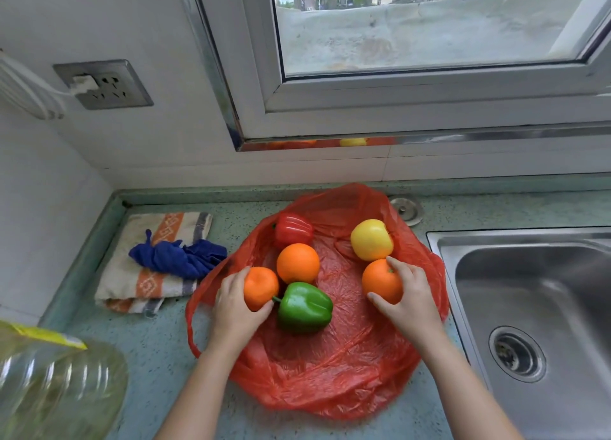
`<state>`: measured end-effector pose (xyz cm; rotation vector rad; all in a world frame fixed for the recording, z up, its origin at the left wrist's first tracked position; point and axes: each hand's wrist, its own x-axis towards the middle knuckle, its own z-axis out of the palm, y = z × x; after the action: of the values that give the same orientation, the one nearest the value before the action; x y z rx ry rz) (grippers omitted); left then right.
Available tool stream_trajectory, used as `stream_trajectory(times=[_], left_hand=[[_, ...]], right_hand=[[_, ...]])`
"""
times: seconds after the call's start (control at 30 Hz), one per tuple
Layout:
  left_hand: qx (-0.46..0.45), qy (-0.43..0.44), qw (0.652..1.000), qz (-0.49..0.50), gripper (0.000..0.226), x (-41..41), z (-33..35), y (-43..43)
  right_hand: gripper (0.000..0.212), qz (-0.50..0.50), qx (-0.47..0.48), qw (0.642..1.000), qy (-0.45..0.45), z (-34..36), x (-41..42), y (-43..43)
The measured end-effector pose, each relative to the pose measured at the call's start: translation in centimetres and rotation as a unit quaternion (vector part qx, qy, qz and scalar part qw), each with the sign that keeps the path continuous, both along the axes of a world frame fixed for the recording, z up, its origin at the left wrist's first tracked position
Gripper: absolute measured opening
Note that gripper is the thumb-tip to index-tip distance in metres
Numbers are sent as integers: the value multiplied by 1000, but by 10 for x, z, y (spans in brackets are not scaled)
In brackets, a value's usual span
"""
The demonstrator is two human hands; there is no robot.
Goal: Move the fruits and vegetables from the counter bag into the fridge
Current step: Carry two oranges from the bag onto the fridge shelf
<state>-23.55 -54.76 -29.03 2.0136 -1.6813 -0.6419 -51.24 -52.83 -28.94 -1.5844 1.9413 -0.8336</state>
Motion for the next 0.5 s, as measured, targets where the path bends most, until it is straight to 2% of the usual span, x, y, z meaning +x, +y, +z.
stream_trajectory(times=[0.2,0.5], left_hand=[[-22,4,1000,12,76,4,17,17],[-89,73,993,-26,75,-23,66,60]], right_hand=[[71,14,-40,999,-14,16,7,11],[73,23,-103,994,-30,59,12,52]])
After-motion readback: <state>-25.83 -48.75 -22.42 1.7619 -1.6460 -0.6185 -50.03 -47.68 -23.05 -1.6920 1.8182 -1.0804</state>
